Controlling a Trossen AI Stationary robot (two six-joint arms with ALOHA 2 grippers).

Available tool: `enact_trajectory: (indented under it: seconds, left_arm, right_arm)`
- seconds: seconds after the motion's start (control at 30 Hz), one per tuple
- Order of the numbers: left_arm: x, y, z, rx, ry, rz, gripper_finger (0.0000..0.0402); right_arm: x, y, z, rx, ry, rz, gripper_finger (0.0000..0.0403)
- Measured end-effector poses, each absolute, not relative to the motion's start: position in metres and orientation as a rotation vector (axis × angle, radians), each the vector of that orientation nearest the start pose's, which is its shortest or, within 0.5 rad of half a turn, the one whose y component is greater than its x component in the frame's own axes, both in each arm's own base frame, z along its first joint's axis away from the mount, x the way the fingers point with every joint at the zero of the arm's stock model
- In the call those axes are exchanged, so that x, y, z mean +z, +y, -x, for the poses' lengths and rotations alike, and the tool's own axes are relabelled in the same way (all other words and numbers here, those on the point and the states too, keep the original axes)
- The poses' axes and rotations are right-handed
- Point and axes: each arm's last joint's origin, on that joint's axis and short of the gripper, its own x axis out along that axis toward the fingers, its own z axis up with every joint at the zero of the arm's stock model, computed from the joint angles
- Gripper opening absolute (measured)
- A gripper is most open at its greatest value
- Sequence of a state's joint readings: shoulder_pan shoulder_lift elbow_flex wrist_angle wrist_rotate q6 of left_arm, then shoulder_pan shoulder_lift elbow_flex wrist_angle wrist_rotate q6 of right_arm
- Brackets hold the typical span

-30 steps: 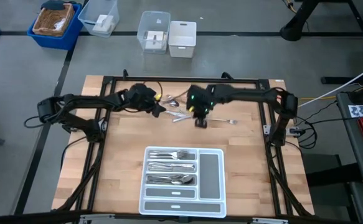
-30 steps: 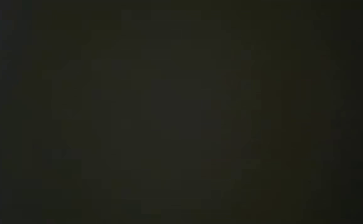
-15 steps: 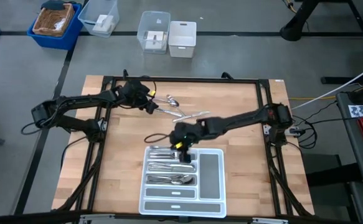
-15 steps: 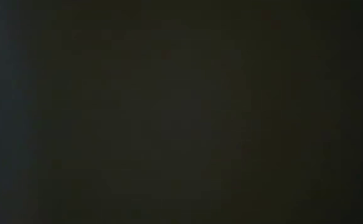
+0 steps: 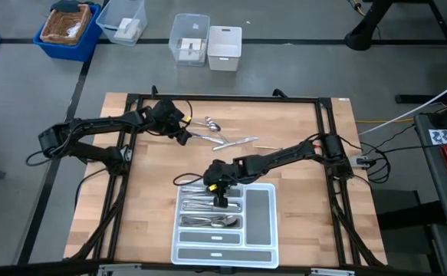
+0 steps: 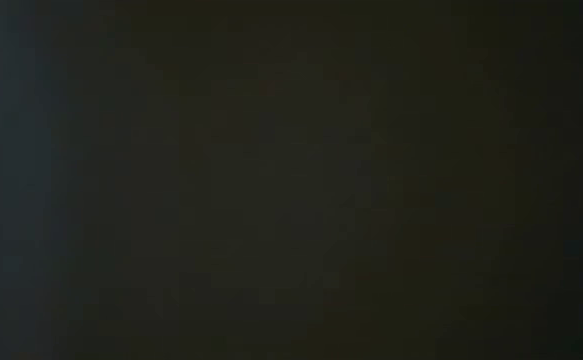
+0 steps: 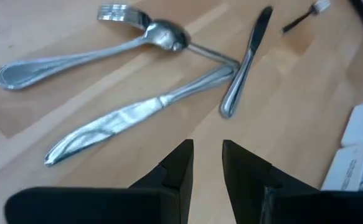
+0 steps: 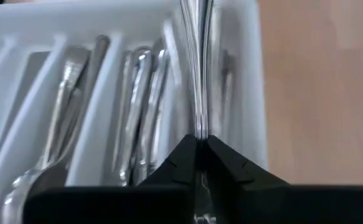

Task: Sort silverware
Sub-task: Put the silver fork into the top section of the white silverware tray, then put the silver spoon into the bottom section of the white silverware tray

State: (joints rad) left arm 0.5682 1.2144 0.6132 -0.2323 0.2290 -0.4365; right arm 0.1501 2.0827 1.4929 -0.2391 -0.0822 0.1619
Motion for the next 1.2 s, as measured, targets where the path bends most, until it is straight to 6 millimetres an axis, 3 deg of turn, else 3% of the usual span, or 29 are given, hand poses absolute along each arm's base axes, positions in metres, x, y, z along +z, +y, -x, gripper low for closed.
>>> enact_trajectory:
  seconds: [0.27, 0.43, 0.67, 0.97, 1.2]
  left_arm:
    - [0.189, 0.116, -0.194, 0.470, 0.746, 0.661, 0.0074]
    - [0.191, 0.118, -0.196, 0.412, 0.752, 0.468, 0.0074]
    - [0.190, 0.118, -0.204, 0.295, 0.751, 0.208, 0.0075]
    - [0.174, 0.124, -0.230, 0.263, 0.672, 0.148, 0.0075]
    - [0.166, 0.143, -0.237, 0.412, 0.634, 0.006, 0.0075]
  right_arm:
    - [0.176, 0.068, -0.447, 0.076, 0.839, -0.151, 0.0086]
    - [0.181, 0.069, -0.445, 0.104, 0.841, -0.206, 0.0116]
    - [0.220, 0.067, -0.433, 0.074, 0.784, -0.256, 0.0119]
    - [0.280, 0.042, -0.396, -0.042, 0.776, -0.238, 0.0119]
    - [0.307, 0.016, -0.368, -0.131, 0.813, -0.248, 0.0120]
